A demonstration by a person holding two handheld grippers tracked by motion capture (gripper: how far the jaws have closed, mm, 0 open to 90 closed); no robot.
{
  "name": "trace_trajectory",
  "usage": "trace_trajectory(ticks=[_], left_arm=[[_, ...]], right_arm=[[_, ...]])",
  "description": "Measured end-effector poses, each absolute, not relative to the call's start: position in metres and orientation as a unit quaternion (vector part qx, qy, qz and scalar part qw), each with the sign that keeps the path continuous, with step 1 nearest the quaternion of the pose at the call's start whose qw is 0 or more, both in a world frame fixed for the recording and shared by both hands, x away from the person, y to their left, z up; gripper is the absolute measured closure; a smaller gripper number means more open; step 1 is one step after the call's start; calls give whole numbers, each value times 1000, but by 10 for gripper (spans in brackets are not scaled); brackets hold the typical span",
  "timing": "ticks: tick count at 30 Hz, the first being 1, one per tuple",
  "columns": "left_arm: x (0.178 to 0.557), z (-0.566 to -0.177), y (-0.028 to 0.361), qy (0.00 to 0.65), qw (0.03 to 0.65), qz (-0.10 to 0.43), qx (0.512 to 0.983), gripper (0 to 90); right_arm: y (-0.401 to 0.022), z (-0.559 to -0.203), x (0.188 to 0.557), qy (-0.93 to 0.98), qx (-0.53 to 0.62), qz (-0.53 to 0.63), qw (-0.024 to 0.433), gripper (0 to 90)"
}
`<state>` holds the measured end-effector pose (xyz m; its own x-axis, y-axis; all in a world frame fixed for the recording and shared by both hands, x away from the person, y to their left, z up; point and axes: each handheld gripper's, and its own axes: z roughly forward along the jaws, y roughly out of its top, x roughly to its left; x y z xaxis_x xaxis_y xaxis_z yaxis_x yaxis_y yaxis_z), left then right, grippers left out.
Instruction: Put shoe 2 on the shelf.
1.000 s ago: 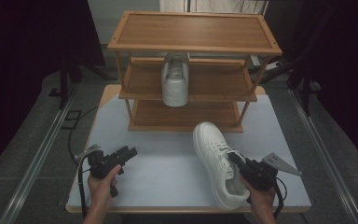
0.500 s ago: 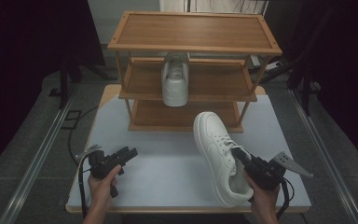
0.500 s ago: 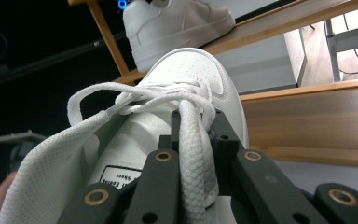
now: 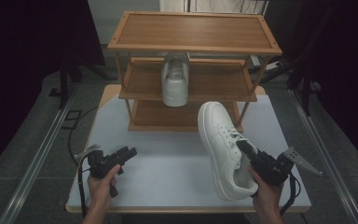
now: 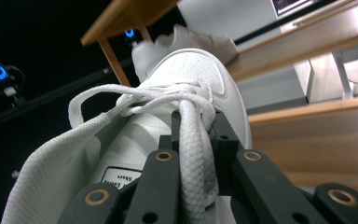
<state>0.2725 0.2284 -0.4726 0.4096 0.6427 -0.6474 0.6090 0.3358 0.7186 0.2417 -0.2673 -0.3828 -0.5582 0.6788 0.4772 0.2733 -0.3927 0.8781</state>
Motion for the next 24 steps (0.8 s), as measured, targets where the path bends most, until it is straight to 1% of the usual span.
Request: trace_trajectory(ticks=[2, 5, 10, 15, 22, 24], left_arm=[[273, -473, 229, 541, 612, 16, 577, 399], [273, -472, 230, 543, 613, 14, 574, 399], [273, -473, 229, 543, 613, 15, 574, 399], [272, -472, 229, 544, 613, 16, 573, 399], [272, -473, 230, 547, 610, 15, 573, 401], [270, -473, 230, 547, 617, 31, 566, 416]], right_arm=[[-268, -381, 242, 530, 445, 707, 145, 840], [-270, -370, 246, 519, 439, 720, 140, 840], [-268, -355, 252, 510, 430, 730, 148, 840], [-266, -350, 256, 504, 432, 733, 148, 840], [-260, -345, 272, 494, 443, 734, 148, 841], [-258, -342, 278, 490, 444, 735, 150, 841]])
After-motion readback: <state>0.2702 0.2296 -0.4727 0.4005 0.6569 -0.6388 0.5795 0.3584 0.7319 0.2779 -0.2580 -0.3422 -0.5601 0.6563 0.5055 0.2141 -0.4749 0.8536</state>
